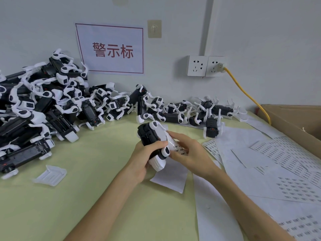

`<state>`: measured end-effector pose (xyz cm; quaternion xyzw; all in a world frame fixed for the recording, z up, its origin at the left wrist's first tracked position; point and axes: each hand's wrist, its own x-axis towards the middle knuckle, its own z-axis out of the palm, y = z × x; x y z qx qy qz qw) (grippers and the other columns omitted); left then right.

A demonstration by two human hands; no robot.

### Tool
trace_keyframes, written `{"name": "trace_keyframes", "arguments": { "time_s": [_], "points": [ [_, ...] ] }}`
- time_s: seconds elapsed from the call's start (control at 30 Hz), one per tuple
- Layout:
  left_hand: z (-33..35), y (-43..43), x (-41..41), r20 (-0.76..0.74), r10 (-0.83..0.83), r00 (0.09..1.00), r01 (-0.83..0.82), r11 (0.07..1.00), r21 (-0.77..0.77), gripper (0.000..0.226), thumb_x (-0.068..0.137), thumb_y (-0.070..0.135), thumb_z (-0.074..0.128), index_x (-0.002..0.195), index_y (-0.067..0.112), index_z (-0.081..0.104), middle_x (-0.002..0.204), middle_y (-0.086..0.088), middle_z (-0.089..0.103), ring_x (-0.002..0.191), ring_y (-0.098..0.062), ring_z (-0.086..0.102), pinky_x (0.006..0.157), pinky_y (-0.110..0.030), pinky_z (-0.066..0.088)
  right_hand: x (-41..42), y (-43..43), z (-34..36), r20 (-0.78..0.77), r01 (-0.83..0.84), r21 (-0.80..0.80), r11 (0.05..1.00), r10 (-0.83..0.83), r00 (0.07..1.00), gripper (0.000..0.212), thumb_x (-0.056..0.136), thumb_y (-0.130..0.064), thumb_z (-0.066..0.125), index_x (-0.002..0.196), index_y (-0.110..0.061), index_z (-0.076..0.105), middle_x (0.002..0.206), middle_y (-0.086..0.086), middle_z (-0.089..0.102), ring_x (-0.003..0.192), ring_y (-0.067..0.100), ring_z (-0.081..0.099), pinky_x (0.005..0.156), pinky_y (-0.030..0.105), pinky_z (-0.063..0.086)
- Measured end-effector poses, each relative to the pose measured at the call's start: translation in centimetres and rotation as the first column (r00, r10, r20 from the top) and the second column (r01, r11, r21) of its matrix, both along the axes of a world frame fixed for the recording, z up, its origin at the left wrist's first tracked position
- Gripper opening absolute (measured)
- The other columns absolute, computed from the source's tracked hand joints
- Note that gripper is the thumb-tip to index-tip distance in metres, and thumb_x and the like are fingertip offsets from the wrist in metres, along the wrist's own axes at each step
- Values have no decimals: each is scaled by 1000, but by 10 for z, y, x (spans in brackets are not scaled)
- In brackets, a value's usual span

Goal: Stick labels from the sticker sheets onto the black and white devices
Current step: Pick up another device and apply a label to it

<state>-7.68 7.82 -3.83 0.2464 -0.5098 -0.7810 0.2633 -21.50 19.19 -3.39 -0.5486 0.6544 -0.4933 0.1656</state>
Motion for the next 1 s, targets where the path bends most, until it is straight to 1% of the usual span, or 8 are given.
{"name": "trace_keyframes", "arguments": {
  "time_s": [0.1, 0.33, 0.47, 0.6, 0.73, 0.83, 0.9, 1.0],
  "points": [
    [-1, 2, -1, 19, 13, 1000, -13, 1000, 12, 36, 67, 22, 84, 100, 11, 76, 101, -15, 76, 93, -28, 72, 82, -37, 54, 1, 0, 0, -9, 0, -15, 1000, 0, 1000, 63, 91, -5, 72, 147, -26, 52, 132, -9, 67, 108, 6, 69, 90, 22, 52],
    [-4, 7, -5, 29, 57, 998, -56, 998, -20, 47, 65, 23, 84, 108, 6, 74, 113, -22, 74, 112, -36, 70, 105, -49, 52, 6, 2, -2, -58, -66, 53, 996, 69, 996, 67, 97, -4, 62, 155, -31, 40, 137, -15, 64, 125, 4, 59, 109, 31, 46],
    [-4, 8, -6, 19, 78, 997, -78, 997, 16, 42, 65, 17, 81, 104, 5, 74, 103, -21, 76, 94, -34, 75, 83, -42, 61, 6, 4, -3, -36, -147, 163, 976, 154, 987, 84, 90, 0, 62, 160, -29, 27, 154, -16, 44, 141, 0, 42, 116, 26, 36],
    [-5, 5, -4, 42, 107, 993, -108, 994, 27, 37, 62, 21, 80, 96, 7, 74, 87, -13, 73, 78, -27, 70, 76, -37, 55, 9, 4, 0, 184, -213, 76, 974, 196, 963, 72, 83, -21, 52, 153, -30, 41, 147, -30, 43, 131, -20, 39, 98, 2, 35],
    [-2, 4, -3, -8, 80, 997, -78, 988, 133, 13, 72, 21, 79, 78, 12, 71, 77, -8, 65, 66, -21, 63, 63, -28, 51, 6, -3, -7, 133, -63, -72, 995, 73, 988, 32, 102, -13, 60, 133, -20, 58, 135, -7, 58, 126, 7, 56, 97, 29, 50],
    [2, 2, 0, -124, 99, 987, -73, 977, 200, 23, 88, 25, 68, 67, 17, 72, 74, -9, 67, 55, -19, 61, 49, -24, 49, 2, -7, -9, 177, 17, -114, 993, 4, 984, 22, 98, -10, 66, 116, -21, 59, 123, -6, 63, 114, 14, 65, 87, 31, 52],
    [6, -1, 5, -199, 122, 972, -76, 972, 221, 17, 82, 28, 69, 70, 15, 68, 90, -17, 68, 60, -25, 60, 58, -27, 47, -2, -8, -10, 195, 84, -139, 987, -56, 979, 21, 97, -8, 67, 110, -21, 60, 119, -7, 64, 104, 14, 67, 80, 28, 50],
    [11, -3, 12, -233, 12, 972, 37, 977, 209, 30, 74, 34, 70, 83, 5, 69, 119, -24, 70, 100, -38, 71, 97, -41, 40, -2, -9, -9, 189, 169, -157, 973, -138, 972, 21, 95, -7, 69, 105, -22, 60, 114, -11, 65, 95, 12, 68, 76, 32, 52]
  ]
}}
